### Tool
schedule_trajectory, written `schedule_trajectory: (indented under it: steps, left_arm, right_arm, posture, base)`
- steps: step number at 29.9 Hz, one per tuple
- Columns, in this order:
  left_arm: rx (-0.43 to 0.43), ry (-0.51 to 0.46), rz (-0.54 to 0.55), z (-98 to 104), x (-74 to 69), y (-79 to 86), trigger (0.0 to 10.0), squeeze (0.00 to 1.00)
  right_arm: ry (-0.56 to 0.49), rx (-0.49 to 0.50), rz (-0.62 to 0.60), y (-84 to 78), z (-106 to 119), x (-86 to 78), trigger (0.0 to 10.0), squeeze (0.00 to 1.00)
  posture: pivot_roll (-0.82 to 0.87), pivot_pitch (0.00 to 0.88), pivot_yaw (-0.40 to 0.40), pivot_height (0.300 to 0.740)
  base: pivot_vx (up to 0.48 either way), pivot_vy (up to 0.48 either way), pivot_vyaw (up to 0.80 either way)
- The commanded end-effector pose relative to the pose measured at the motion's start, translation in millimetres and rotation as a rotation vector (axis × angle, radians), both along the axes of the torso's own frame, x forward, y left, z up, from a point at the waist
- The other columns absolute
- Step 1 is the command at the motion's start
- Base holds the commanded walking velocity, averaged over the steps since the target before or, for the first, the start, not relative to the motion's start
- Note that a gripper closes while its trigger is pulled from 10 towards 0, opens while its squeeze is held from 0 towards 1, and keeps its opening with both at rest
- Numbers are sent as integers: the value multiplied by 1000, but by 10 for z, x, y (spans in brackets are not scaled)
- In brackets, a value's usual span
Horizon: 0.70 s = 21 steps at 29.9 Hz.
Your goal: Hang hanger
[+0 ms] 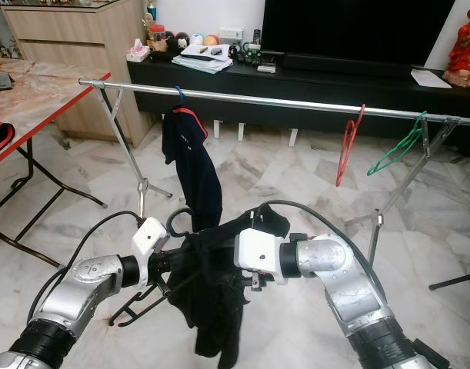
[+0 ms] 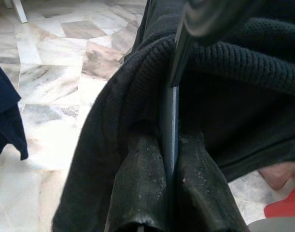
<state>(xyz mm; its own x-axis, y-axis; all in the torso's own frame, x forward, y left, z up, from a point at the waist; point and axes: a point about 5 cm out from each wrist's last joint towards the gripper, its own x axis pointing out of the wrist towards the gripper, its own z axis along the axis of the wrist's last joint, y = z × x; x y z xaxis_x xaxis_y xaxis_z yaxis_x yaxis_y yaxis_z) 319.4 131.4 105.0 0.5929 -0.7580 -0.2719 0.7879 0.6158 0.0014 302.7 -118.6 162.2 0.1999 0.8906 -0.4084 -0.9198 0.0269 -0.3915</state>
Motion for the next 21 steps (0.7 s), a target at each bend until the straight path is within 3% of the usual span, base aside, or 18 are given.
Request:
schedule_trajectory:
  steps: [1, 12, 13, 18, 19, 20, 21]
  left_arm:
    - [-39, -41, 18, 119, 44, 17, 10000, 0]
    - [-37, -44, 40, 114, 54, 44, 10000, 0]
    - [-32, -44, 45, 106, 57, 49, 10000, 0]
    - [-29, -44, 49, 105, 59, 55, 10000, 0]
    - [-30, -44, 50, 105, 59, 58, 10000, 0]
    - [-30, -44, 50, 106, 60, 60, 10000, 0]
    - [-30, -43, 50, 106, 60, 61, 10000, 0]
  right_arm:
    - [6, -8, 38, 27, 1, -51, 10000, 1000]
    - [39, -56, 44, -70, -15, -107, 10000, 1000]
    - [10, -123, -10, -143, -65, -47, 10000, 1000]
    - [-15, -126, -80, -186, -87, 32, 10000, 1000]
    - [-21, -115, -90, -174, -79, 43, 10000, 549]
    - [-19, -105, -93, -164, -73, 47, 10000, 0]
    - [-17, -91, -90, -152, -63, 45, 10000, 0]
  posture:
    - [23, 40, -37, 740]
    - [22, 44, -39, 740]
    - [20, 44, -39, 740]
    - [22, 48, -38, 740]
    - [22, 48, -38, 740]
    - [22, 50, -37, 740]
    - [22, 50, -37, 740]
  base:
    - [0, 0, 0]
    - [0, 0, 0]
    - [0, 0, 0]
    - [0, 0, 0]
    - [0, 0, 0]
    - [0, 0, 0]
    - [0, 0, 0]
